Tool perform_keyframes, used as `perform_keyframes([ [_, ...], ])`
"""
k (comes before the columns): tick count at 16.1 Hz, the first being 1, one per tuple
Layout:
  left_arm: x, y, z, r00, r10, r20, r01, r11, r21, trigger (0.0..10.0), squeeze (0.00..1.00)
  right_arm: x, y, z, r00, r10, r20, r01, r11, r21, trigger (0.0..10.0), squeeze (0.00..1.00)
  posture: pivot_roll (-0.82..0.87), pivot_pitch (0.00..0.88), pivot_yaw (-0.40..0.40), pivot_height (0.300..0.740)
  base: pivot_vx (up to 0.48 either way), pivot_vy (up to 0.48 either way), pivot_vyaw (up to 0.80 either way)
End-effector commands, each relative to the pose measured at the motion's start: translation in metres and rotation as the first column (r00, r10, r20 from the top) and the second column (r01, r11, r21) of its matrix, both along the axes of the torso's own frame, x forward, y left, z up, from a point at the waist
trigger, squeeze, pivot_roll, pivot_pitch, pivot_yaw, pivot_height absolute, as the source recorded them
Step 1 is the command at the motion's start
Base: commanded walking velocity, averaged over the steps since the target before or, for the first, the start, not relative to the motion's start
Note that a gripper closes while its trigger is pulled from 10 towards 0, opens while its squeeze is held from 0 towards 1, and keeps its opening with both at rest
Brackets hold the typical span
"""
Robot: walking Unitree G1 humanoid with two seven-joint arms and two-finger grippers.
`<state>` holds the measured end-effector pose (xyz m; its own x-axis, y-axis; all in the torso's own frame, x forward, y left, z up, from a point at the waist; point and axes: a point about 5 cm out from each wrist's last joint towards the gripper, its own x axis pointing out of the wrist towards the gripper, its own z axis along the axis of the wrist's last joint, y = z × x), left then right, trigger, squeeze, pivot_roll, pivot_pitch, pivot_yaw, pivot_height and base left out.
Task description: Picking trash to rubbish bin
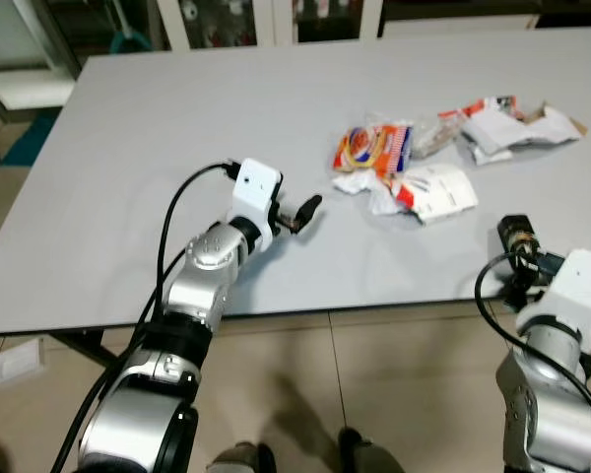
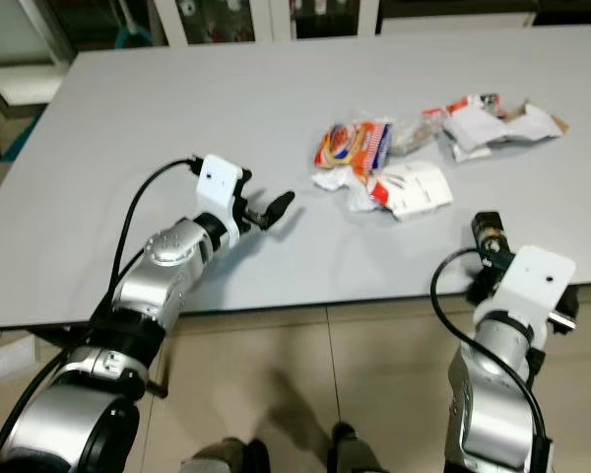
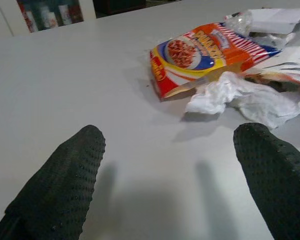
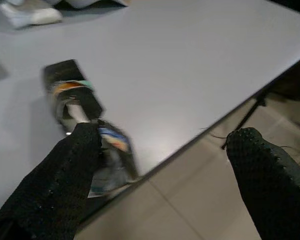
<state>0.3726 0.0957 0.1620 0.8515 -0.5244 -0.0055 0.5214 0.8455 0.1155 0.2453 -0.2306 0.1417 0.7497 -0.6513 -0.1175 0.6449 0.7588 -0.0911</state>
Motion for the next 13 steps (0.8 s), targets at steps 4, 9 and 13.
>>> perform_keyframes([
  [4,-0.001,0.003,-0.005,1.0,0.017,-0.018,-0.017,1.0,0.012,10.0,0.0,0.003,0.003,-0.009,0.998,0.064,-0.004,-0.064,0.998,0.029,10.0,0.0,0.12,0.141,0.051,0.74,0.0,0.0,-0.18],
  [9,0.0,0.004,-0.006,0.999,0.027,-0.019,-0.027,0.999,0.02,10.0,0.0,0.008,-0.002,-0.017,0.993,0.118,0.008,-0.119,0.992,0.052,10.0,0.0,0.13,0.142,0.052,0.74,0.0,0.0,0.0],
  [13,-0.001,0.007,-0.005,0.999,0.03,-0.015,-0.029,0.999,0.027,10.0,0.0,0.012,-0.012,-0.021,0.992,0.122,-0.003,-0.122,0.991,0.057,10.0,0.0,0.15,0.162,0.059,0.74,0.0,0.0,0.0],
])
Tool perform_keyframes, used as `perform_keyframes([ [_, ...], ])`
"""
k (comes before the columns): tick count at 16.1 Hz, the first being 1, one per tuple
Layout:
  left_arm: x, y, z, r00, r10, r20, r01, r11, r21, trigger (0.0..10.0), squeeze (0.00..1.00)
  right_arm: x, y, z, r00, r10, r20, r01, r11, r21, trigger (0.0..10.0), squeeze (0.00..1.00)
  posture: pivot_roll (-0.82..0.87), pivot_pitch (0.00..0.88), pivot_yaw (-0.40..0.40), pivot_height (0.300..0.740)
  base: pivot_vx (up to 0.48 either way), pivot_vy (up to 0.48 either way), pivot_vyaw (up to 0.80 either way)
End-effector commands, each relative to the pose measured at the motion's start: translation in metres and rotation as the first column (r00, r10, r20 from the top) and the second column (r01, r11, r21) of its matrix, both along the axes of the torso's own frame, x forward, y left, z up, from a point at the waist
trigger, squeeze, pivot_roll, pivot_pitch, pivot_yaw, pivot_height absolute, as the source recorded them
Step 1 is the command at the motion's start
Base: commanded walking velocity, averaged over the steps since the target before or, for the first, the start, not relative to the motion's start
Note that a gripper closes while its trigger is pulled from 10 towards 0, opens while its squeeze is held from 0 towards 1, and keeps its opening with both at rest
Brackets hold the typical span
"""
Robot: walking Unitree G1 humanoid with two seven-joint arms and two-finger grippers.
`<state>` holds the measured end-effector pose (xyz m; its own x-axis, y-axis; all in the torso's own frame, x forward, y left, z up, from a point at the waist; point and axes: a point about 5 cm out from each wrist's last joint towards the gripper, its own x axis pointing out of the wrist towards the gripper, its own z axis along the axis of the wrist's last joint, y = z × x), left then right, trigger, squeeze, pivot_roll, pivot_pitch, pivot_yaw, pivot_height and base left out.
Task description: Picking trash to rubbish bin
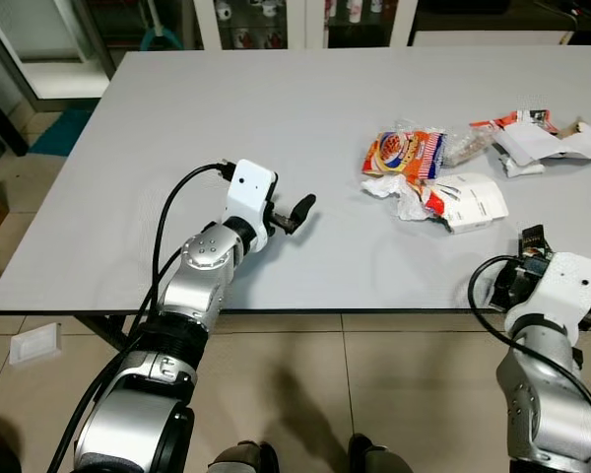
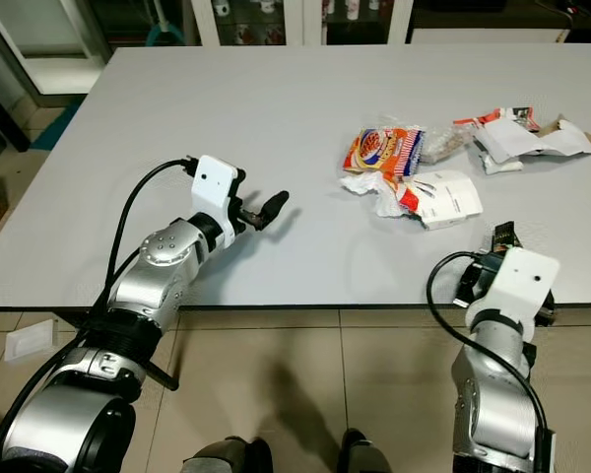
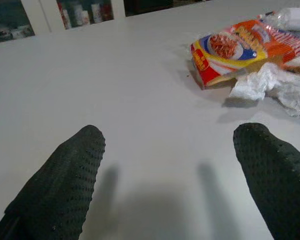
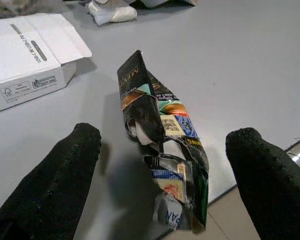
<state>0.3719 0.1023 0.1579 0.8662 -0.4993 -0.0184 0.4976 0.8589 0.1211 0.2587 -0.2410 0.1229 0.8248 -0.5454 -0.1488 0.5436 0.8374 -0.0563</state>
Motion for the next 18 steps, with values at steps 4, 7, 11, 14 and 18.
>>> perform_keyframes([
  [4,-0.003,0.01,-0.002,1.0,0.008,-0.008,-0.008,0.999,0.036,10.0,0.0,0.007,-0.003,-0.006,1.0,0.018,-0.007,-0.017,0.999,0.035,10.0,0.0,0.17,0.191,0.064,0.74,0.0,0.0,0.0],
  [7,-0.008,0.018,-0.003,1.0,0.003,-0.012,-0.003,0.998,0.055,10.0,0.0,0.016,-0.006,-0.008,1.0,0.029,0.001,-0.029,0.999,0.036,10.0,0.0,0.21,0.224,0.078,0.74,0.0,0.0,0.0],
  [11,-0.013,0.026,-0.002,1.0,-0.001,-0.021,0.003,0.996,0.085,10.0,0.0,0.025,-0.016,-0.009,1.0,0.019,0.014,-0.019,0.999,0.049,10.0,0.0,0.24,0.253,0.095,0.74,0.0,0.0,0.0],
  [14,-0.016,0.033,0.0,1.0,0.005,-0.023,-0.002,0.995,0.104,10.0,0.0,0.028,-0.018,-0.011,0.999,0.01,0.036,-0.013,0.997,0.077,0.0,0.0,0.27,0.265,0.104,0.74,0.0,0.0,0.0],
  [18,-0.019,0.038,0.001,1.0,0.011,-0.028,-0.008,0.993,0.119,10.0,0.0,0.03,-0.01,-0.019,0.999,0.026,0.041,-0.03,0.993,0.114,0.0,0.0,0.28,0.268,0.106,0.74,0.0,0.0,0.0],
])
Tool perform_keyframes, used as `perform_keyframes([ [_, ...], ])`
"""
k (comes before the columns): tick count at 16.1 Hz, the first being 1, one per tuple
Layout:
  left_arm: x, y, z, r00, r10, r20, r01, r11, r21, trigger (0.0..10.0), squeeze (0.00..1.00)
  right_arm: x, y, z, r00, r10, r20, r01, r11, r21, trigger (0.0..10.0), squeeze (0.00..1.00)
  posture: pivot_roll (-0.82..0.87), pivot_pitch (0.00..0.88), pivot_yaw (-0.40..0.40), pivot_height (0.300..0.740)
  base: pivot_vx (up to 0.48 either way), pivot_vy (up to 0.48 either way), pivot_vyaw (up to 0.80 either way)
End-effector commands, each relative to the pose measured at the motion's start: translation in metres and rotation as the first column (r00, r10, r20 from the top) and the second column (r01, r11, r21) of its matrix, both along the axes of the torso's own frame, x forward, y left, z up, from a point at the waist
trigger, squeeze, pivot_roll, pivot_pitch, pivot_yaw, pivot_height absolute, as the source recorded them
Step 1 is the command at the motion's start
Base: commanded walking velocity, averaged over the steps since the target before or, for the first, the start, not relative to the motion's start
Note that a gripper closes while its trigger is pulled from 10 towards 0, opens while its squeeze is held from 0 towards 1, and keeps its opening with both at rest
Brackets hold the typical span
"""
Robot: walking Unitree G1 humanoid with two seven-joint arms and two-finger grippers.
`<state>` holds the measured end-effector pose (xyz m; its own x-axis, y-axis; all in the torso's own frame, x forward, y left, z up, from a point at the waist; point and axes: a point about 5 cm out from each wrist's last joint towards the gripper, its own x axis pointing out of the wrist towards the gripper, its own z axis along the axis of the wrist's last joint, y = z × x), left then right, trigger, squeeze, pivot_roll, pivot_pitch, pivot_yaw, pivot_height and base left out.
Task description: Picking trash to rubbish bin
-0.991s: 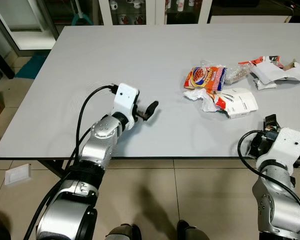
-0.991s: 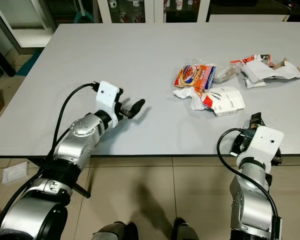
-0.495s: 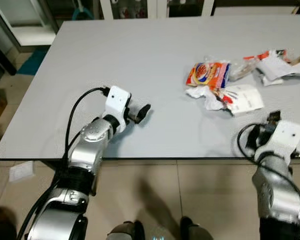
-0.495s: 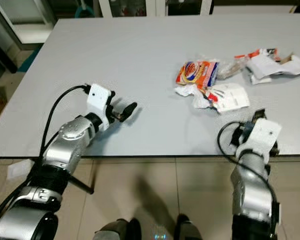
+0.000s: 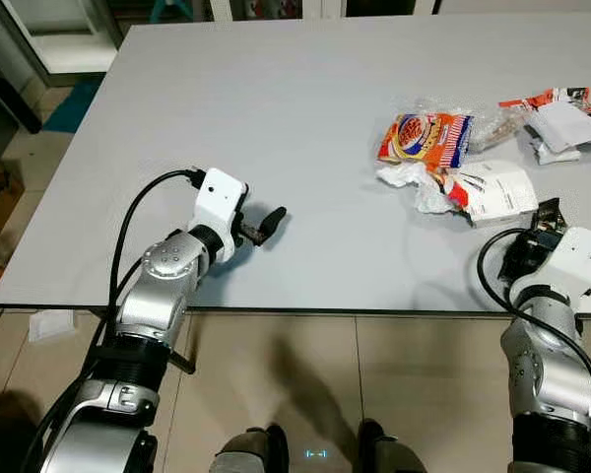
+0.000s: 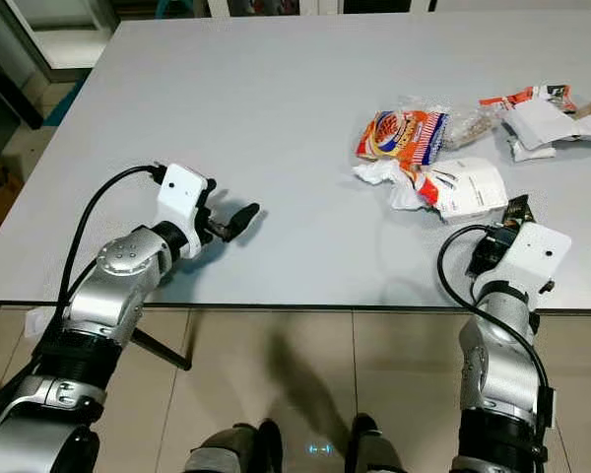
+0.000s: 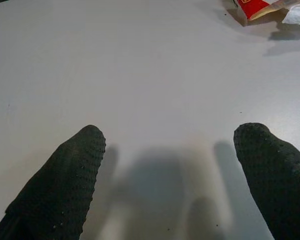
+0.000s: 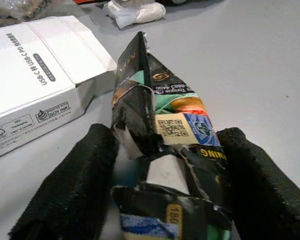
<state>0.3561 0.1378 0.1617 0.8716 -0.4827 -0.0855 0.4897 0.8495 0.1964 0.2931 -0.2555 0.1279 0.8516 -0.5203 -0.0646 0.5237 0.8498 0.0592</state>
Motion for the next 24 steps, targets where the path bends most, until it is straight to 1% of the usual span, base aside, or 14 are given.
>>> perform_keyframes([
  [1,-0.003,0.003,-0.002,1.0,-0.003,-0.009,0.003,1.0,0.019,10.0,0.0,-0.004,0.005,-0.025,0.996,0.015,-0.092,-0.01,0.998,0.062,0.0,0.0,0.28,0.268,0.106,0.74,0.0,0.0,0.0],
  [6,-0.004,0.0,0.0,1.0,0.0,-0.008,0.0,1.0,0.006,10.0,0.0,-0.005,0.002,-0.025,0.997,0.008,-0.083,-0.003,0.998,0.055,0.0,0.0,0.28,0.253,0.1,0.74,0.0,0.0,0.0],
  [11,-0.004,-0.001,0.001,1.0,0.0,-0.005,0.0,1.0,0.012,10.0,0.0,-0.008,0.002,-0.024,0.997,-0.013,-0.07,0.016,0.999,0.038,0.0,0.0,0.28,0.252,0.105,0.74,0.0,0.0,0.0],
  [13,-0.003,-0.003,0.001,1.0,0.004,-0.001,-0.004,1.0,0.012,10.0,0.0,-0.01,0.001,-0.017,0.998,-0.039,-0.044,0.038,0.999,-0.009,0.0,0.0,0.27,0.241,0.096,0.74,0.0,0.0,0.0],
  [14,-0.002,-0.006,0.001,1.0,0.016,0.008,-0.016,1.0,0.006,10.0,0.0,-0.013,-0.001,-0.008,0.998,-0.061,-0.011,0.06,0.996,-0.063,0.0,0.0,0.27,0.231,0.088,0.74,0.0,0.0,0.0],
  [15,-0.001,-0.008,0.001,1.0,0.024,0.013,-0.024,1.0,0.001,10.0,0.0,-0.015,-0.002,-0.003,0.997,-0.071,0.004,0.071,0.993,-0.091,0.0,0.0,0.26,0.221,0.079,0.74,0.0,0.0,0.0],
  [18,0.001,-0.022,-0.001,0.999,0.042,0.022,-0.04,0.998,-0.044,10.0,0.0,-0.023,-0.004,0.014,0.995,-0.087,0.051,0.095,0.979,-0.179,0.0,0.0,0.22,0.186,0.051,0.74,0.0,0.0,0.0],
  [19,0.001,-0.022,-0.001,0.999,0.042,0.022,-0.04,0.998,-0.044,10.0,0.0,-0.023,-0.004,0.014,0.995,-0.087,0.051,0.095,0.979,-0.179,0.0,0.0,0.22,0.186,0.051,0.74,0.0,0.0,0.0],
  [20,-0.001,-0.03,-0.003,0.999,0.034,0.022,-0.033,0.998,-0.059,10.0,0.0,-0.026,-0.003,0.022,0.994,-0.084,0.07,0.096,0.974,-0.206,0.0,0.0,0.2,0.171,0.04,0.74,0.0,0.0,0.0],
  [24,-0.004,-0.046,-0.005,0.999,0.015,0.035,-0.012,0.996,-0.086,10.0,0.0,-0.033,0.0,0.036,0.992,-0.079,0.103,0.103,0.961,-0.255,0.0,0.0,0.16,0.148,0.025,0.74,0.0,0.0,0.0],
])
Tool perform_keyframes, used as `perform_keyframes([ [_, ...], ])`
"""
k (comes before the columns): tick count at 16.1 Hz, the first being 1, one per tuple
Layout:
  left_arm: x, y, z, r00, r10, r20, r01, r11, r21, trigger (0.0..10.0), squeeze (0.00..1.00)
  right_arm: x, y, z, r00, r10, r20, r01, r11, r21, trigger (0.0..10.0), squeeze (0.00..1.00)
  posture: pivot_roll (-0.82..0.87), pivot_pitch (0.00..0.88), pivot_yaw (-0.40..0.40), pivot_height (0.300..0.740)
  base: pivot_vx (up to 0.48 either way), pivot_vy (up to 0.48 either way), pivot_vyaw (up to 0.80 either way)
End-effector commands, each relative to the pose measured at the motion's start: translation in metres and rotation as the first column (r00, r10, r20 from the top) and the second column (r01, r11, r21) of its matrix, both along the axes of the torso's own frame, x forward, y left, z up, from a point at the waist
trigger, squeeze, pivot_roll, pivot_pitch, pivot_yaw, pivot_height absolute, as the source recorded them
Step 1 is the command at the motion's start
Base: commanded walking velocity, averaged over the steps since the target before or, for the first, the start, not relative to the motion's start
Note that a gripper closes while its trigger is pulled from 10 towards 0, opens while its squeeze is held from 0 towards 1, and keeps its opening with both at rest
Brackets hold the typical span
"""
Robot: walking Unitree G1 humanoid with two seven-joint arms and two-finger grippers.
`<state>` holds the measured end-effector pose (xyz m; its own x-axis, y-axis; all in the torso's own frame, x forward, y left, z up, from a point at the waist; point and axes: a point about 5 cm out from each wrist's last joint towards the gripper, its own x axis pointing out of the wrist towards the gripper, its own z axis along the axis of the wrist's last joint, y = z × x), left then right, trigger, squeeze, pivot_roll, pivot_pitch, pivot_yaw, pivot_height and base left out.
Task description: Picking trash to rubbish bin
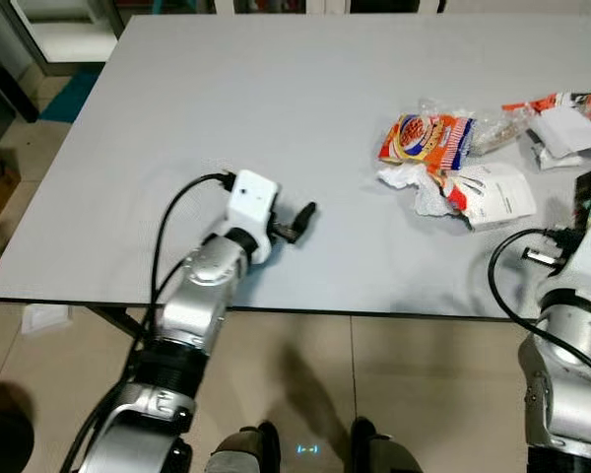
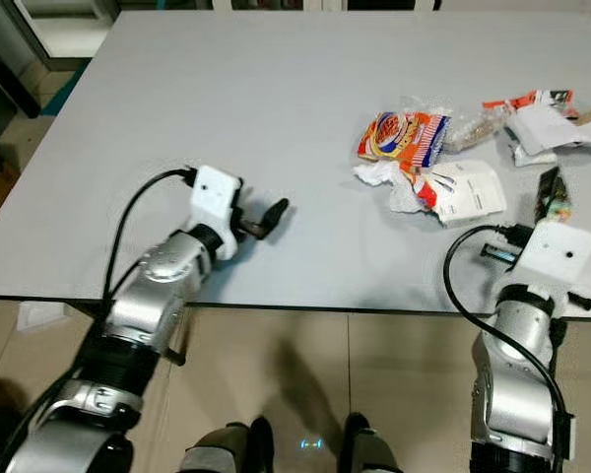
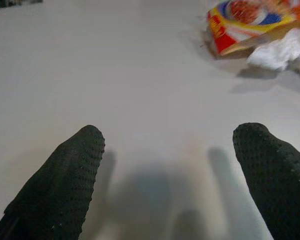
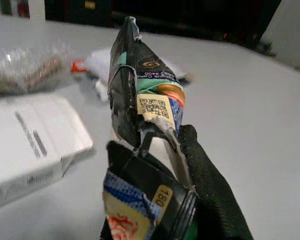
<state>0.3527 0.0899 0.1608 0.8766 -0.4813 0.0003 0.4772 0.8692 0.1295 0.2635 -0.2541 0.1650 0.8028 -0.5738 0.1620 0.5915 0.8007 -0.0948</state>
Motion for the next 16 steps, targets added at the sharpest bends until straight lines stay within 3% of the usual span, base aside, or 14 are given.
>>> perform_keyframes([
  [1,-0.002,-0.004,-0.004,1.0,0.002,0.002,-0.002,1.0,-0.001,10.0,0.0,-0.006,-0.001,0.005,1.0,-0.017,0.002,0.017,0.999,-0.034,0.6,0.0,0.14,0.139,0.018,0.74,0.0,0.0,0.0],
  [2,-0.002,-0.007,-0.003,1.0,0.0,0.005,0.0,1.0,-0.006,10.0,0.0,-0.007,0.0,0.007,1.0,-0.016,0.006,0.016,0.999,-0.044,0.6,0.0,0.14,0.139,0.018,0.74,0.0,0.0,0.0],
  [3,-0.001,-0.012,-0.002,1.0,-0.006,0.011,0.006,1.0,-0.023,10.0,0.0,-0.009,0.003,0.011,1.0,-0.003,0.01,0.003,0.998,-0.067,10.0,0.0,0.13,0.127,0.008,0.74,0.0,0.0,0.0],
  [8,0.0,-0.021,-0.002,1.0,-0.023,0.018,0.024,0.998,-0.061,10.0,0.0,-0.012,0.007,0.018,1.0,0.014,0.003,-0.013,0.994,-0.112,10.0,0.0,0.11,0.108,0.0,0.74,0.0,0.0,0.0],
  [16,0.003,-0.022,-0.004,1.0,-0.017,0.013,0.018,0.998,-0.065,10.0,0.0,-0.01,0.012,0.022,1.0,0.03,-0.002,-0.03,0.991,-0.128,10.0,0.0,0.11,0.096,0.0,0.74,0.0,-0.43,0.0],
])
